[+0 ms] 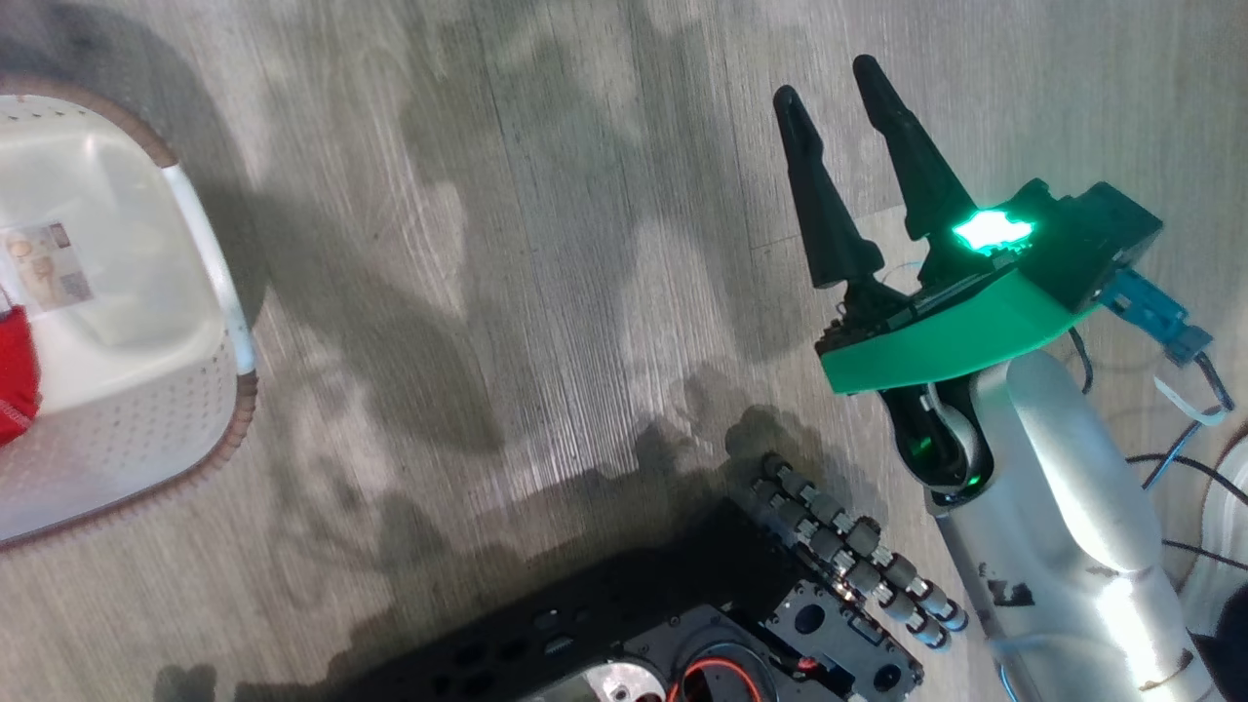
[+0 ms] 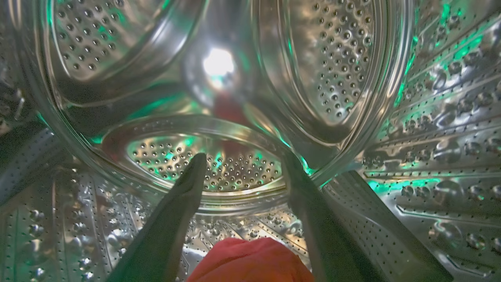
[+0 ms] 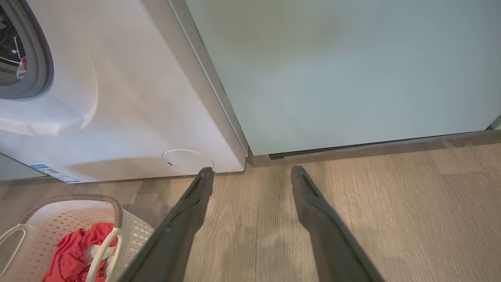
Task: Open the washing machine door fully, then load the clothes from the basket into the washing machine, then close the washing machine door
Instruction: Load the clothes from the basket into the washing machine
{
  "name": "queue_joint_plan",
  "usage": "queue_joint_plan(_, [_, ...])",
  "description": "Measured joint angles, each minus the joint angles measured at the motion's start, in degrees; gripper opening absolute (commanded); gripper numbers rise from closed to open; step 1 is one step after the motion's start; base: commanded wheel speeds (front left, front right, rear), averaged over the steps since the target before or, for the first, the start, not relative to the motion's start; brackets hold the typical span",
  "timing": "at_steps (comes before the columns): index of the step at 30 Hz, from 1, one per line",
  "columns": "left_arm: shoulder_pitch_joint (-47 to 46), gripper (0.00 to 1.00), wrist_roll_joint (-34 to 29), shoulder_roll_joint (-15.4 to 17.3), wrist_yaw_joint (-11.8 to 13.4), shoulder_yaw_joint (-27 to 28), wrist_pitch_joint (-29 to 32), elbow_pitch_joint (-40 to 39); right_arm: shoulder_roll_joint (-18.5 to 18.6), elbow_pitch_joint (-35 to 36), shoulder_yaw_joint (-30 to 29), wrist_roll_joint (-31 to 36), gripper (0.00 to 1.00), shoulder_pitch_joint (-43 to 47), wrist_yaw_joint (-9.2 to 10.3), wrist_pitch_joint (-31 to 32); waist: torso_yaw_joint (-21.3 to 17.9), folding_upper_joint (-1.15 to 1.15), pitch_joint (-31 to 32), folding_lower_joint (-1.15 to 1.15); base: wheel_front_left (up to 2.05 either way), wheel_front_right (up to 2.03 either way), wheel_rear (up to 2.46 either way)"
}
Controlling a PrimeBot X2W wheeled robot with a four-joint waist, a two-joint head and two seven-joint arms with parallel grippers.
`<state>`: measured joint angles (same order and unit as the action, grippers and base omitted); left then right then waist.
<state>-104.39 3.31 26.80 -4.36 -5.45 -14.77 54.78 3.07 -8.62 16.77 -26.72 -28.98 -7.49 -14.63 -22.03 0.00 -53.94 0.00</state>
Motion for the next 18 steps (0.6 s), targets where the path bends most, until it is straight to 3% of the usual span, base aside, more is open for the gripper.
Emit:
queue_joint_plan(5, [1.71,1.00,1.02,-0.54,-0.34,0.08,-0.01,-1.43,0.00,-0.11,-0.48,0.58,1.00,-0.01,0.00,0.00,0.85,0.00,1.28,0.00,0.00,0.00,0.00])
queue_joint_plan(18, [16.59,1.00,5.27,-4.56,-2.12,0.46,-0.01,-2.29,0.01,-1.53,-3.87,4.83,1.00,0.29,0.00,0.00,4.67,0.00,7.45,0.00,0.00,0.00,0.00])
